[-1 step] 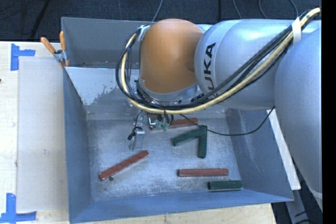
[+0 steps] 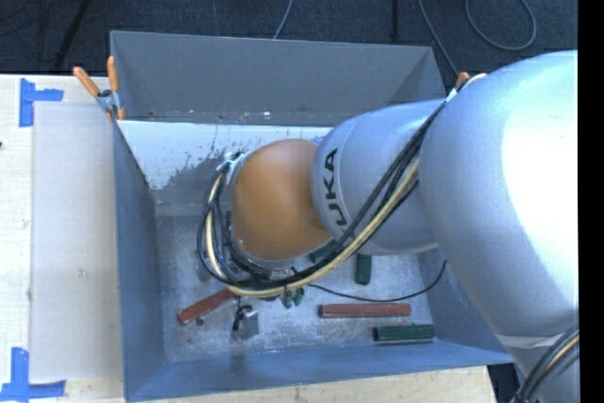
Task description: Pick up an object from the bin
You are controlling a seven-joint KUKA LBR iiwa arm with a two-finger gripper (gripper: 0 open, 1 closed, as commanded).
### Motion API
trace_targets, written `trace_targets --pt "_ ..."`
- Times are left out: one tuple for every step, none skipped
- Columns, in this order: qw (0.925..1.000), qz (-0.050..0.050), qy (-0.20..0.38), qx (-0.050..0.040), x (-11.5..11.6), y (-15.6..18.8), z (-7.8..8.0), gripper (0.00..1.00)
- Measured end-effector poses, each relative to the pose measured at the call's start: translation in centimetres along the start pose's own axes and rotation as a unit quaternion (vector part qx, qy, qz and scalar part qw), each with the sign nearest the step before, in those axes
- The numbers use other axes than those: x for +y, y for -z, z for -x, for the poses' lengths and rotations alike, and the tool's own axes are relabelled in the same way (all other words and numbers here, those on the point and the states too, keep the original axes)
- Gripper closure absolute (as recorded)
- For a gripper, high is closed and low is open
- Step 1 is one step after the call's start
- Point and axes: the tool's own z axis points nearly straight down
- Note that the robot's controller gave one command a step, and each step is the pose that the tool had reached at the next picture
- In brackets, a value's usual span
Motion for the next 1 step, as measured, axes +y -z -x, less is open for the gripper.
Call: trace_targets --pt "0.9851 -0.002 0.172 -0.0051 -1.98 3.4 1.56 0.0"
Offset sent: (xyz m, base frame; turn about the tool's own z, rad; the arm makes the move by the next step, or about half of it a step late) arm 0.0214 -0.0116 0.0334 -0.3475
